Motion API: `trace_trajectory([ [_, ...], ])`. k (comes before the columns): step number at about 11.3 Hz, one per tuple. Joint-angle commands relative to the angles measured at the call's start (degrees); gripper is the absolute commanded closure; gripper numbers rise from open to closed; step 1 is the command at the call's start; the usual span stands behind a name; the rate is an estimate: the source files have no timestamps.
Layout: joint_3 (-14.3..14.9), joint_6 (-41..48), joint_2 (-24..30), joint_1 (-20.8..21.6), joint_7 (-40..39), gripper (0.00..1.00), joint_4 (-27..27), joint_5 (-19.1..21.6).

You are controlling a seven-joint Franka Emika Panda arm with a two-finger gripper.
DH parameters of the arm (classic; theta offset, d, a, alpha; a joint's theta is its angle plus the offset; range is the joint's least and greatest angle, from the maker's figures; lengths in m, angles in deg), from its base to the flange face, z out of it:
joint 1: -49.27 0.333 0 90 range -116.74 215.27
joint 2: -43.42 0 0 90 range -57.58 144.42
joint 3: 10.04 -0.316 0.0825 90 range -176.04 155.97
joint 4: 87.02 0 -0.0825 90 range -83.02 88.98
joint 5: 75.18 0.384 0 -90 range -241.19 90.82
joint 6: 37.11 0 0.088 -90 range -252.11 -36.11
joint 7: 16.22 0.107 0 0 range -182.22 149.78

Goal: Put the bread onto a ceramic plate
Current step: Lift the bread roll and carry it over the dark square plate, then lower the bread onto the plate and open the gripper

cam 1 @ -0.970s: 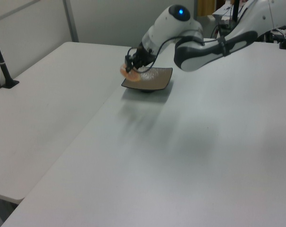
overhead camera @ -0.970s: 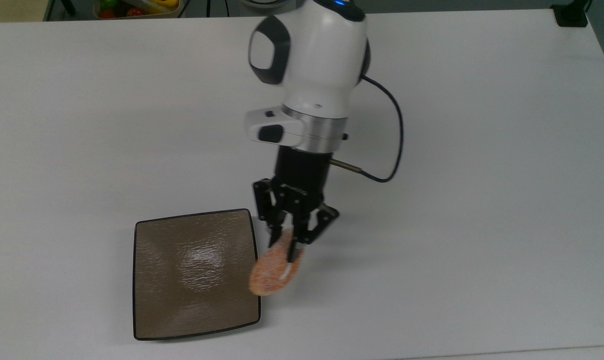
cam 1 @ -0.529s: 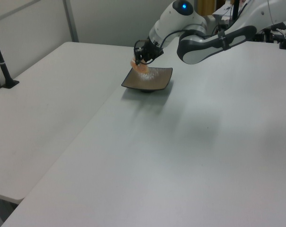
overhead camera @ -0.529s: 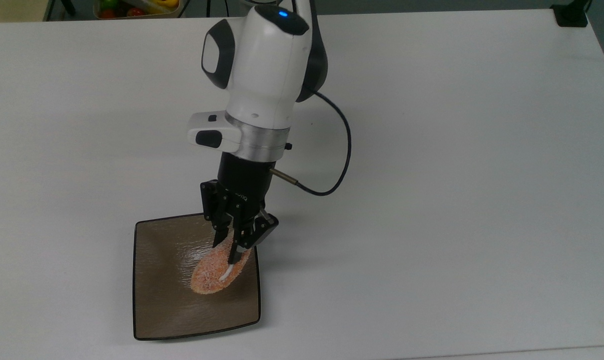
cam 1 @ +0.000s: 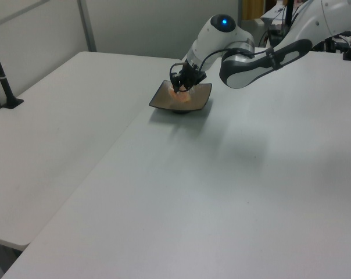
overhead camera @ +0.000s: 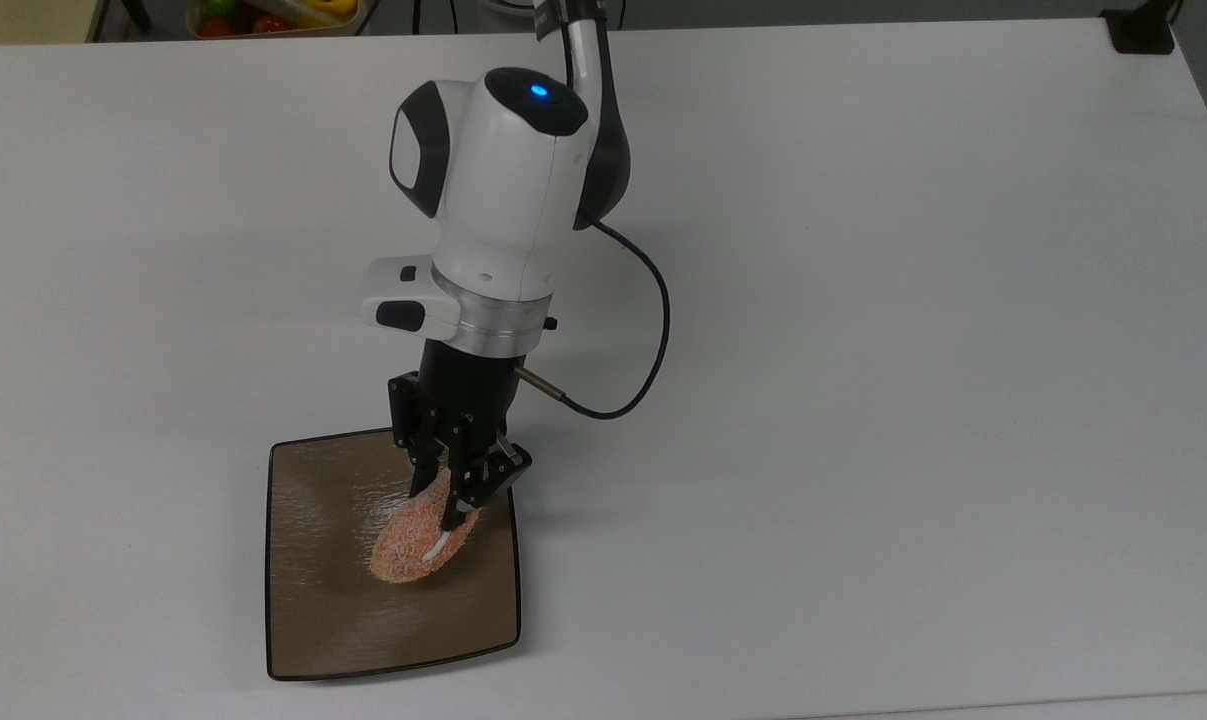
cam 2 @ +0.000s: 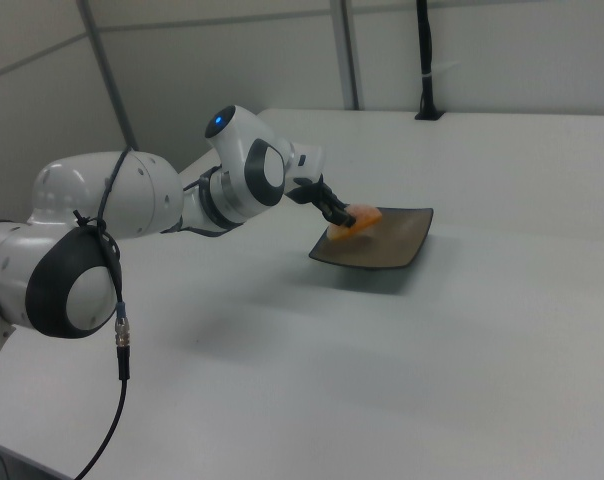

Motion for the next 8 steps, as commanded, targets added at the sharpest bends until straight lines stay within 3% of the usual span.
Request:
trace_trajectory([
  [1,0.58,-1.79,-0.75,0.01,0.36,0.35,1.08,0.36],
  [2,0.58,-1.79,-1.19,0.1,0.36,0.03,1.08,0.36],
  [8,0.58,-1.53,-0.76,0.19,0.28,0.0,0.64,0.27],
])
